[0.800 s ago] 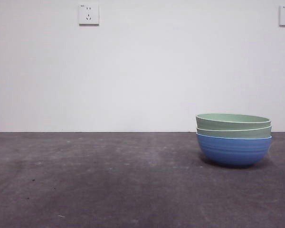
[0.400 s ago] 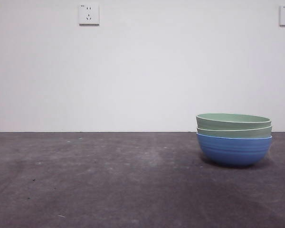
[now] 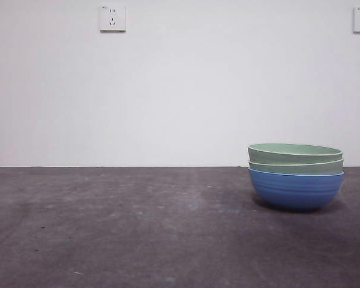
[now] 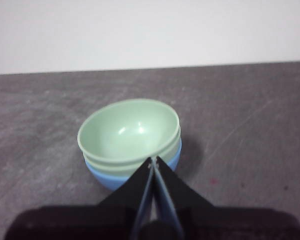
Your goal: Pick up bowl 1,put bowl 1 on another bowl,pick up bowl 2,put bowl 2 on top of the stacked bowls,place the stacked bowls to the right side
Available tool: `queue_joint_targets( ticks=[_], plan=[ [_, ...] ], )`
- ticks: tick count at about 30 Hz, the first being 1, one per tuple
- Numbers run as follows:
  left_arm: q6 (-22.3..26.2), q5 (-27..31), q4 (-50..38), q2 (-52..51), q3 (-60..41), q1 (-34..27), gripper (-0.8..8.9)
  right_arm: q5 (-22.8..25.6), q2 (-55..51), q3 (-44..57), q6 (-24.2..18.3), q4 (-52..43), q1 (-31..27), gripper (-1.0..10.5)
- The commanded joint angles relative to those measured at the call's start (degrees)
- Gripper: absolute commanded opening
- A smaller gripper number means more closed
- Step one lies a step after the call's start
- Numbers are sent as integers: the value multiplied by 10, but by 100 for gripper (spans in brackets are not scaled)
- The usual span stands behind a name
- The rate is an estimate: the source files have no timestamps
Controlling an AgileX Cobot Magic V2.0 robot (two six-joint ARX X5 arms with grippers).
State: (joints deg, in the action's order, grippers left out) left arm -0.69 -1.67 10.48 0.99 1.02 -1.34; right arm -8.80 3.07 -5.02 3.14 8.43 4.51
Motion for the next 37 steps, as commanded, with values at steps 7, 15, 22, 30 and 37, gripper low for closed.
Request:
queue_joint_targets(
  ticks=[7, 15, 22, 30, 37],
  plan=[
    [-4, 1, 0, -2, -8, -2, -4, 1, -30, 47, 35, 6, 0, 3],
    [-4, 1, 0, -2, -8, -2, -4, 2, -30, 47, 64, 12, 0, 3],
    [-4, 1, 0, -2, -8, -2, -4, 2, -30, 47, 64, 12, 0, 3],
    [-4, 1, 0, -2, -8, -2, -3, 2, -30, 47, 64, 12, 0, 3],
    [-4, 1, 0, -2, -8, -2, -4, 2, -30, 47, 64, 12, 0, 3]
  ],
)
